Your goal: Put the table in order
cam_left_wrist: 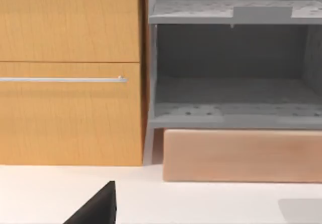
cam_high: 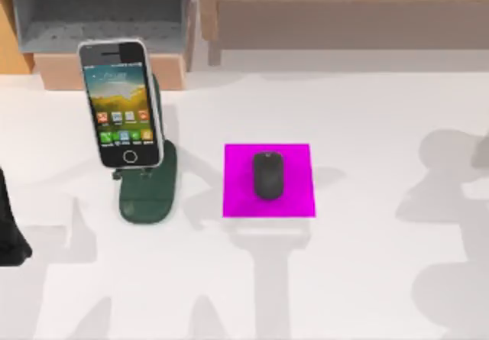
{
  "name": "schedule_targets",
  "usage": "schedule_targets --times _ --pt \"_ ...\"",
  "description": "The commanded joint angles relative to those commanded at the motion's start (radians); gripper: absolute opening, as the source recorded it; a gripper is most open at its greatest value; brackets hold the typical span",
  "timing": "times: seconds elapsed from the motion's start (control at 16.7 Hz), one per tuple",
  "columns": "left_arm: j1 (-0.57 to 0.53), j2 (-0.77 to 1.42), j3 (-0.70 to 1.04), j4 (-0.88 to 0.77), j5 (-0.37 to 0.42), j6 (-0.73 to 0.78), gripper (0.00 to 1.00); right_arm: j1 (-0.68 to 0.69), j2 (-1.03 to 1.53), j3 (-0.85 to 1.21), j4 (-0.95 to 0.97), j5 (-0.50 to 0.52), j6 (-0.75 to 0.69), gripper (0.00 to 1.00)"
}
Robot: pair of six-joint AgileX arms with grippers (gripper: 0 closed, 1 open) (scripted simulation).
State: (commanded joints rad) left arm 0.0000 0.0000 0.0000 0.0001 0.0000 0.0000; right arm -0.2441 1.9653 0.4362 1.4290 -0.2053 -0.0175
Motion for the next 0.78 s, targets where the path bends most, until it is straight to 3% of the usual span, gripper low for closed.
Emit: schedule_targets --times 0.12,0.18,0.78 --pt "0.0 0.0 0.0 0.0 0.0 0.0 1.0 0.0 0.0 0.0 0.0 0.0 0.0 0.02" --pt "0.0 0.0 0.0 0.0 0.0 0.0 1.0 0.0 0.0 0.0 0.0 0.0 0.0 0.0" --pt "0.0 0.0 0.0 0.0 0.0 0.0 1.0 -0.001 -0.014 -0.001 -0.014 -0.001 0.002 0.0"
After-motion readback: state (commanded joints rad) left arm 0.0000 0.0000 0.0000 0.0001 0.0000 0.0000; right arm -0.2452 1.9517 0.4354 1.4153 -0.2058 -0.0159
